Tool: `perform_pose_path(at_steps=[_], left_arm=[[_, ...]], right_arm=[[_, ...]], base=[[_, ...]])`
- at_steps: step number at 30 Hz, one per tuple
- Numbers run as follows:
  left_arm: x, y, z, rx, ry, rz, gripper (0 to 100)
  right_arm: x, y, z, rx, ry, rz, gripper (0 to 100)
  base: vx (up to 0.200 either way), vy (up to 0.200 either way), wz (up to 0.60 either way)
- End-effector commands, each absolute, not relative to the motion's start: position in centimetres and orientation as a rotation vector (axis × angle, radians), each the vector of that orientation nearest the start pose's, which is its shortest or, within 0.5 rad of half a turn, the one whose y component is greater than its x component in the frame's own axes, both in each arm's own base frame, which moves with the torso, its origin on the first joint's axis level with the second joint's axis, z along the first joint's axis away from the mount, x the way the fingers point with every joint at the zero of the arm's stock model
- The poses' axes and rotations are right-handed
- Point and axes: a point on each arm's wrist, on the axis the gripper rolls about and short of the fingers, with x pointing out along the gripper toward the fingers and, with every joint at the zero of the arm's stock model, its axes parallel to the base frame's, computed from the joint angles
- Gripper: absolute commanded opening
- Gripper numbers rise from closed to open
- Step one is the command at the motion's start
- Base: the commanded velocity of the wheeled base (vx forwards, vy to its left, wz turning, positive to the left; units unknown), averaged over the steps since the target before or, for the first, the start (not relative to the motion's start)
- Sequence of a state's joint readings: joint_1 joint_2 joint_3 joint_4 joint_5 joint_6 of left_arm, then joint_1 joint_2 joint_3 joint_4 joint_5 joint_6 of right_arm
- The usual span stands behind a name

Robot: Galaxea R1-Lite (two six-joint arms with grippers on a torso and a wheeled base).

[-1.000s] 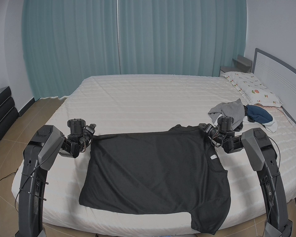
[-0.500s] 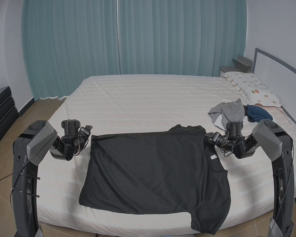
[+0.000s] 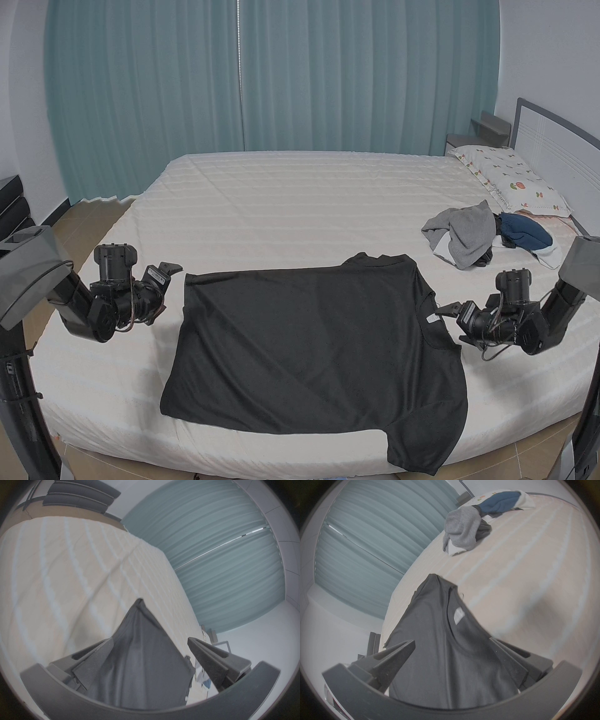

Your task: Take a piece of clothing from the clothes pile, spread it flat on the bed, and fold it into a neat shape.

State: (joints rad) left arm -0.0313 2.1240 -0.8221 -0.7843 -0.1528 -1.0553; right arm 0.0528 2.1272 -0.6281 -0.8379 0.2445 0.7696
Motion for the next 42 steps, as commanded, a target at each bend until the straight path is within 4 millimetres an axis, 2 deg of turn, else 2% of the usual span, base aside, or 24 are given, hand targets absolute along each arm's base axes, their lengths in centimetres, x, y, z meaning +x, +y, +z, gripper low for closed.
perform_pose_path(at_steps=[1,5,7,14,21,28,32,37,42], left_arm=[[29.5,-2.9,7.5,-1.070,0.661,0.041,100],[26.9,-3.6,6.5,-1.072,0.744,0.052,100],[25.7,-3.9,6.0,-1.089,0.786,0.055,100],[23.6,-3.7,4.6,-1.110,0.841,0.034,100],[23.7,-3.7,3.5,-1.124,0.852,-0.004,100],[23.7,-3.7,3.7,-1.133,0.845,0.001,100],[23.5,-3.6,3.7,-1.119,0.837,0.010,100],[22.9,-3.0,2.8,-1.098,0.839,0.099,100],[23.1,-2.9,2.5,-1.002,0.801,0.148,100]], right_arm=[[26.2,3.5,3.5,0.875,0.755,0.077,100],[24.1,3.1,2.4,0.907,0.769,0.063,100],[23.8,3.0,2.5,0.934,0.729,0.069,100],[22.5,3.5,1.3,0.938,0.742,0.108,100],[22.3,3.6,0.5,0.938,0.734,0.114,100],[22.2,3.6,0.4,0.937,0.738,0.114,100],[22.0,3.6,0.4,0.934,0.741,0.115,100],[22.0,3.8,0.5,0.930,0.736,0.126,100],[21.9,3.9,0.5,0.930,0.740,0.129,100]], base=[[-0.200,0.000,0.00],[-0.200,0.000,0.00],[-0.200,0.000,0.00],[0.000,0.000,0.00],[0.000,0.000,0.00],[0.000,-0.171,0.00],[0.000,0.000,0.00],[0.000,0.000,0.00],[0.000,0.000,0.00]])
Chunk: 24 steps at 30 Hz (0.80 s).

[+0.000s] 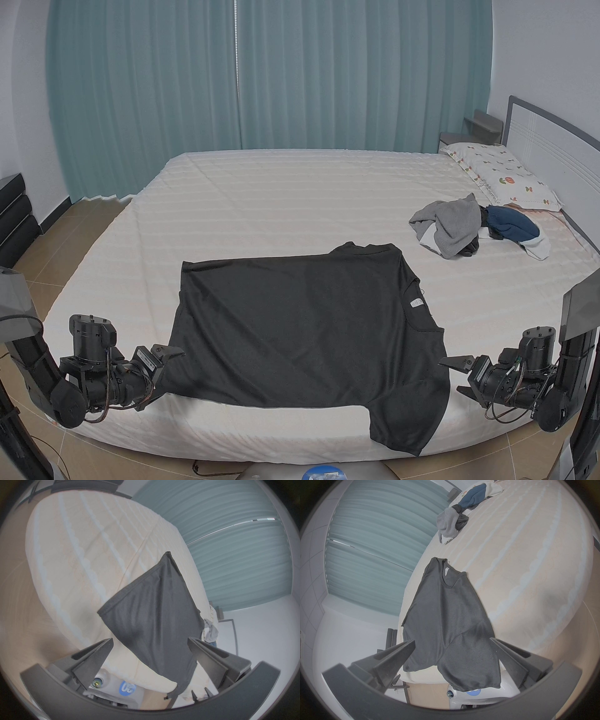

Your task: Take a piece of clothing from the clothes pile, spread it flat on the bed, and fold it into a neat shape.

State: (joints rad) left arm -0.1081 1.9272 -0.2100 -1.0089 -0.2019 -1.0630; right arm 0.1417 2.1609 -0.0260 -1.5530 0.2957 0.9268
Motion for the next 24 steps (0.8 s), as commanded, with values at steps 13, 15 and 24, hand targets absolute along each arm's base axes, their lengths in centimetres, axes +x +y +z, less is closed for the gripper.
perform_pose_path(at_steps=[13,15,24], left_arm=[[24.2,-2.5,-0.6,-0.884,0.805,0.292,100],[24.6,-2.5,-0.9,-0.888,0.784,0.282,100],[25.2,-2.2,-2.1,-0.894,0.759,0.286,0]], right_arm=[[21.9,3.9,0.4,0.927,0.745,0.127,100],[21.9,3.9,0.3,0.926,0.747,0.127,100],[21.9,3.9,0.3,0.924,0.748,0.126,100]], base=[[0.000,0.000,0.00],[0.000,0.000,0.00],[0.000,0.000,0.00]])
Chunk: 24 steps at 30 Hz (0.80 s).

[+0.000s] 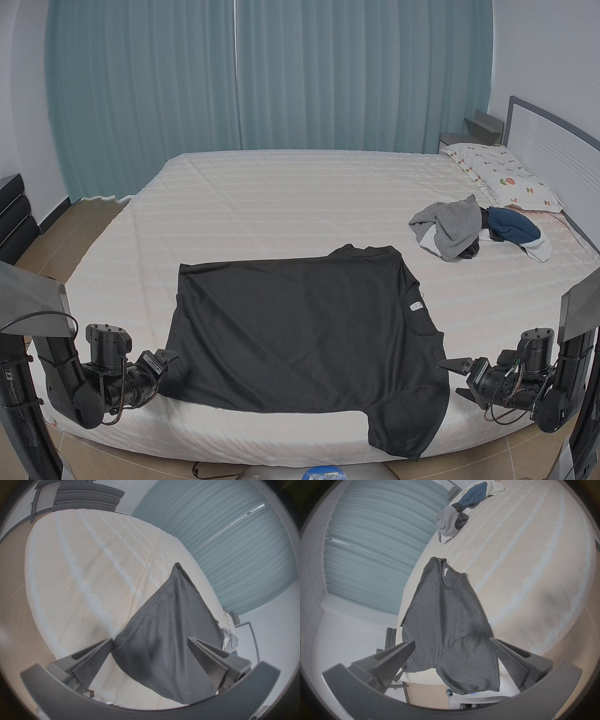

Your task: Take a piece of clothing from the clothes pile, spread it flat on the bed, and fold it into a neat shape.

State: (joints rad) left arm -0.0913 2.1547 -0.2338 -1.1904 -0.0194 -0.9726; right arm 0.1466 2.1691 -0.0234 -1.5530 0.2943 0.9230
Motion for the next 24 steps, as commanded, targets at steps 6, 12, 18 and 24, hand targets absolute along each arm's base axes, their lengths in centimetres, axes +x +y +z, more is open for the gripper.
perform_pose_path(at_steps=[6,12,18,24], left_arm=[[24.2,-1.9,-1.8,-0.877,0.769,0.310,0],[22.7,-1.6,-1.6,-0.763,0.798,0.305,0],[21.3,-1.4,-0.9,-0.669,0.806,0.295,0],[21.0,-1.1,-1.0,-0.644,0.820,0.302,0]], right_arm=[[21.8,3.9,0.3,0.921,0.750,0.122,100],[21.4,3.8,0.0,0.893,0.769,0.118,100],[21.3,3.8,-1.5,0.849,0.831,0.099,100],[21.3,4.1,-1.9,0.838,0.850,0.108,100]], base=[[0.000,0.000,0.00],[0.000,0.000,0.00],[0.000,0.000,0.00],[0.000,0.000,0.00]])
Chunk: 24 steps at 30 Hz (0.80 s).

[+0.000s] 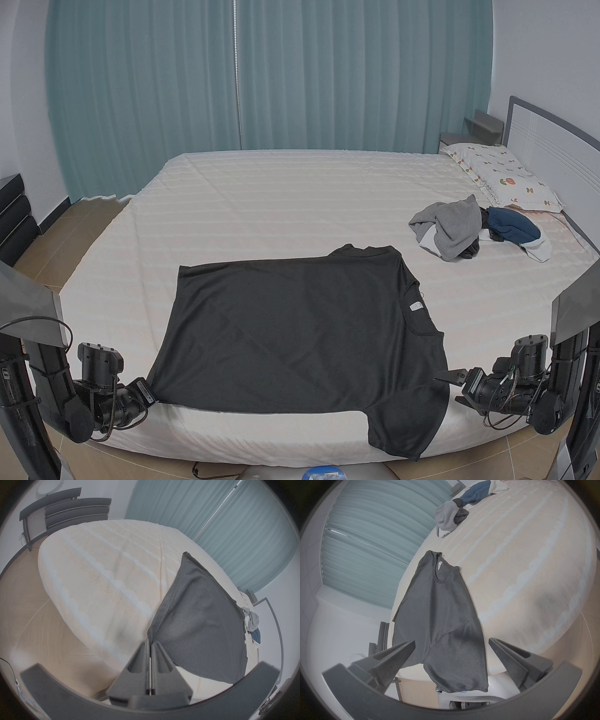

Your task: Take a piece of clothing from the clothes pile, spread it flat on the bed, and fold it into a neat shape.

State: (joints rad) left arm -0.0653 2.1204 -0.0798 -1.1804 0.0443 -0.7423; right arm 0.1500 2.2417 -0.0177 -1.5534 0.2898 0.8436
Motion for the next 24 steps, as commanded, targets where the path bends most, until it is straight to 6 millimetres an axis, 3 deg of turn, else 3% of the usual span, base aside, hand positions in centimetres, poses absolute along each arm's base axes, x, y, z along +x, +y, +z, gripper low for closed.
perform_pose_path(at_steps=[1,13,14,24], left_arm=[[20.9,-1.0,-1.1,-0.637,0.822,0.304,0],[20.7,-0.9,-1.2,-0.617,0.836,0.302,0],[20.7,-0.9,-1.2,-0.617,0.836,0.302,0],[20.7,-0.9,-1.2,-0.618,0.837,0.304,0]], right_arm=[[21.4,4.1,-2.1,0.837,0.853,0.105,100],[22.0,4.4,-3.6,0.785,0.885,0.112,100],[22.1,4.4,-3.7,0.785,0.883,0.112,0],[21.1,3.6,-3.4,0.748,0.893,0.090,0]], base=[[0.000,0.000,0.00],[0.000,0.000,0.00],[0.000,0.000,0.00],[0.000,0.000,0.00]])
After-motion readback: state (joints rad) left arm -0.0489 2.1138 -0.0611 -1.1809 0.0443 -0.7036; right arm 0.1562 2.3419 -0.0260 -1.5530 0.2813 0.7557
